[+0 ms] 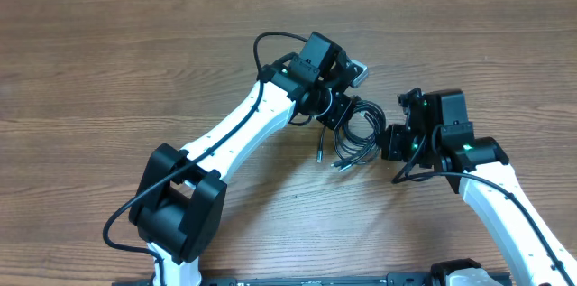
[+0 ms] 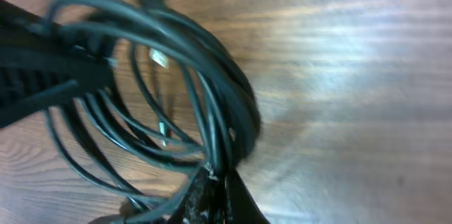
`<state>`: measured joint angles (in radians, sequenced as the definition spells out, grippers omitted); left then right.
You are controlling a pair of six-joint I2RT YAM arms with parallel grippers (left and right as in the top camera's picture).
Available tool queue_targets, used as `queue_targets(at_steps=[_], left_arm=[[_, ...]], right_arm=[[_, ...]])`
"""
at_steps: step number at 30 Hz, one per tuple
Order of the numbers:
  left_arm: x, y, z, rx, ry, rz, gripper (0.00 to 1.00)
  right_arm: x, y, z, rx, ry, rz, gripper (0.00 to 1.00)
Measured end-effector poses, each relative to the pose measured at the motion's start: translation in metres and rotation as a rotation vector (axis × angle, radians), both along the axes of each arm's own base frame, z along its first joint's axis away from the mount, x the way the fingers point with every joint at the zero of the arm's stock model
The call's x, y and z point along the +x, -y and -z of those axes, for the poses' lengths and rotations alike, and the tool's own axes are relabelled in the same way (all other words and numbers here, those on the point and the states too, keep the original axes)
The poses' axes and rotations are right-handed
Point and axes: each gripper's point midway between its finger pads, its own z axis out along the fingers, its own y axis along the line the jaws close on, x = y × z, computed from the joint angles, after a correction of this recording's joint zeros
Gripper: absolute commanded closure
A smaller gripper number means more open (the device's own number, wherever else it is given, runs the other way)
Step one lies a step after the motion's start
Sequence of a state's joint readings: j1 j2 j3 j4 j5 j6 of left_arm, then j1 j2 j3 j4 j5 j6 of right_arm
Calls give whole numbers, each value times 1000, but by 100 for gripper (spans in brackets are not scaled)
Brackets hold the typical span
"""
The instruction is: Untangle cables
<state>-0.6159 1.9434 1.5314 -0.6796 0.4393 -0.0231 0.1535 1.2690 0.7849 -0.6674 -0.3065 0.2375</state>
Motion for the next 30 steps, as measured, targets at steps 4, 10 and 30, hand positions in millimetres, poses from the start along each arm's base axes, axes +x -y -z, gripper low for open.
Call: queue_targets(at_steps=[4, 10, 30], left_arm=[[4, -9, 5, 52, 14, -26, 96], [5, -17, 10, 104, 22, -48, 96], [9, -22, -5, 105, 67, -66, 96]], right_arm=[[-22, 27, 18, -124, -134, 130, 96], [-45, 70, 29, -306, -245, 373, 96], [24, 2, -12, 17, 84, 87, 54]])
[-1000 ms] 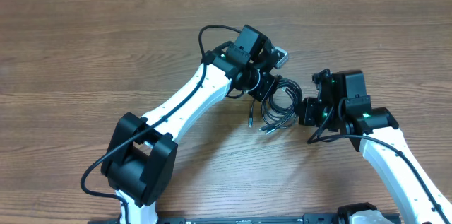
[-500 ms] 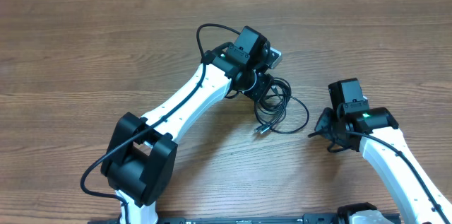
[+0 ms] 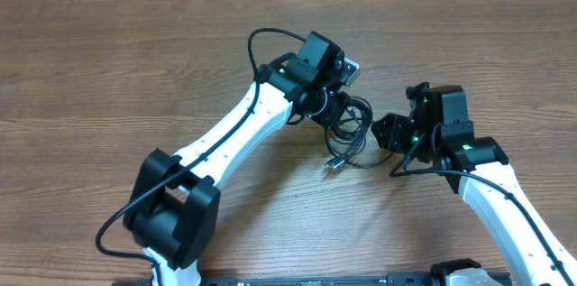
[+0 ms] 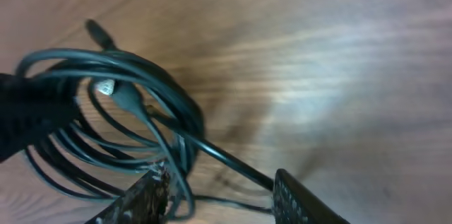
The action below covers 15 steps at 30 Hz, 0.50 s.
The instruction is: Untangle cables
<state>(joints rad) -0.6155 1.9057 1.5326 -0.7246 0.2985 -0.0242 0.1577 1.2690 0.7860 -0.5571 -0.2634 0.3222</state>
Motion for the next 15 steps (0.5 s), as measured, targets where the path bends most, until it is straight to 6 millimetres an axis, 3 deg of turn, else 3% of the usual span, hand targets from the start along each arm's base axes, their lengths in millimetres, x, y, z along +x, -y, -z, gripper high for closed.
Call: queue_targets(at_steps=[8, 10, 15], left_arm=[[1, 1, -48, -70, 99, 1, 96], [0, 0, -55, -79, 113, 1, 96], [-6, -5, -52, -52, 86, 11, 96]], right_arm=[[4, 0, -2, -34, 42, -49, 56], [4, 1, -2, -39, 45, -53, 47], [6, 8, -1, -81, 53, -35, 46]])
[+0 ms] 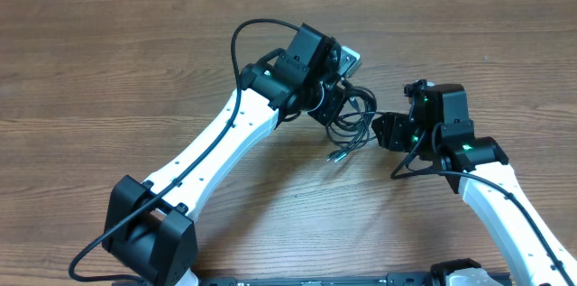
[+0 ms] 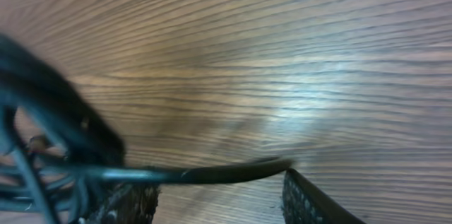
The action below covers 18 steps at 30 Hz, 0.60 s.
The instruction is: Untangle cables
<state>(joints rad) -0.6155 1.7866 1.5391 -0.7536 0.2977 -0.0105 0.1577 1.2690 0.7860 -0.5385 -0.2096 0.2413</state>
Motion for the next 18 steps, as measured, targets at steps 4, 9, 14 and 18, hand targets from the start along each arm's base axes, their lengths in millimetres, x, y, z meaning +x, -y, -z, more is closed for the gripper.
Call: queue_targets(at_steps=[4, 9, 14, 18], left_arm=[[-1, -7, 5, 38, -2, -3, 96], [1, -15, 8, 81, 7, -23, 96], [-3, -14, 9, 86, 9, 22, 96], [-9, -11, 9, 75, 7, 81, 96]], right_arm=[[1, 5, 1, -32, 7, 8, 48], [1, 3, 1, -36, 13, -17, 48], [-4, -13, -3, -12, 44, -170, 46], [-10, -28, -8, 17, 84, -315, 50]])
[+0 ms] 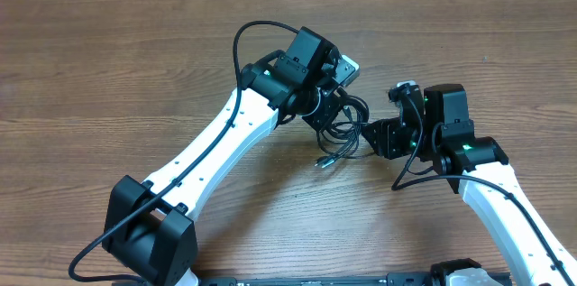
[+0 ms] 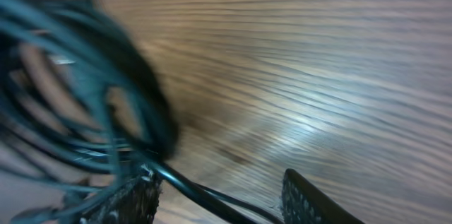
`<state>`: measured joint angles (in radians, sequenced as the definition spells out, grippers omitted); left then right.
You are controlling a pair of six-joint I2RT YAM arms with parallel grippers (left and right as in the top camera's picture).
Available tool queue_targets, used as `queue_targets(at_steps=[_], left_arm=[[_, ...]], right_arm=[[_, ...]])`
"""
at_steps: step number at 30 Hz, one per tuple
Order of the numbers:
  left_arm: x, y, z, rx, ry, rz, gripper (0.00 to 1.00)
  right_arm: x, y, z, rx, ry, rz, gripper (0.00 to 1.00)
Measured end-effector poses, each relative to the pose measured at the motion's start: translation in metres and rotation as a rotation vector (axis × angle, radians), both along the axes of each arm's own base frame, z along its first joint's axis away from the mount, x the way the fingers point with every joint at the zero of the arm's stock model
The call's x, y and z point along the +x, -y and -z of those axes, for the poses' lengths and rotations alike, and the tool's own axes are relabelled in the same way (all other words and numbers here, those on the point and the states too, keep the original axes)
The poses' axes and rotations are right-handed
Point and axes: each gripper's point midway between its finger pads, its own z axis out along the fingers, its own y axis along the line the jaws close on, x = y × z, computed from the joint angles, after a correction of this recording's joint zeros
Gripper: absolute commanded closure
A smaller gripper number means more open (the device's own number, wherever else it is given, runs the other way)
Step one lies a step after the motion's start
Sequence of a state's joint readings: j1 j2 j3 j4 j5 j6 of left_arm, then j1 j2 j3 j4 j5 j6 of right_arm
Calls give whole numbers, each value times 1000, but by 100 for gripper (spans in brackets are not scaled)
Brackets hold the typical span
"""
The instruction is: Untangle cables
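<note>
A coil of black cables (image 1: pixel 349 126) hangs at the middle of the wooden table, its plug ends (image 1: pixel 321 161) trailing toward the front. My left gripper (image 1: pixel 330 106) is on the coil's far-left side and looks shut on its loops. Just right of the coil, my right gripper (image 1: pixel 372 136) is open. In the right wrist view the blurred coil (image 2: pixel 92 90) fills the left side. One black strand (image 2: pixel 205 192) runs slantwise between the fingers (image 2: pixel 304 197), with neither pad pressing it.
The wooden table (image 1: pixel 108 60) spreads out on every side of the coil. The white left arm (image 1: pixel 225 137) crosses from the front left to the centre. The right arm (image 1: pixel 505 200) comes in from the front right.
My right gripper has edged left, closer to the coil, and is still open. The plug ends now hang a little further left and lower. The left arm has barely moved.
First my right gripper was shut on a strand at the coil's right side, and the left gripper held the coil. Then the right gripper was open with a strand between its fingers. The left gripper then held the coil further back, and now the right is closer to it.
</note>
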<state>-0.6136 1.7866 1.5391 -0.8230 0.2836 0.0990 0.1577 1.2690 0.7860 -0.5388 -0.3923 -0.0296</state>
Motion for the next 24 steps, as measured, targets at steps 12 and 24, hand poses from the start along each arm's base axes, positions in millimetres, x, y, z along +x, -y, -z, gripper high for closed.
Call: queue_targets(at_steps=[12, 24], left_arm=[[4, -4, -1, 1, 16, 19, 96], [24, -29, 0, 7, 15, -57, 96]], right_arm=[[-16, -1, 8, -12, -58, -41, 96], [-32, 86, 39, -318, -246, 492, 9]])
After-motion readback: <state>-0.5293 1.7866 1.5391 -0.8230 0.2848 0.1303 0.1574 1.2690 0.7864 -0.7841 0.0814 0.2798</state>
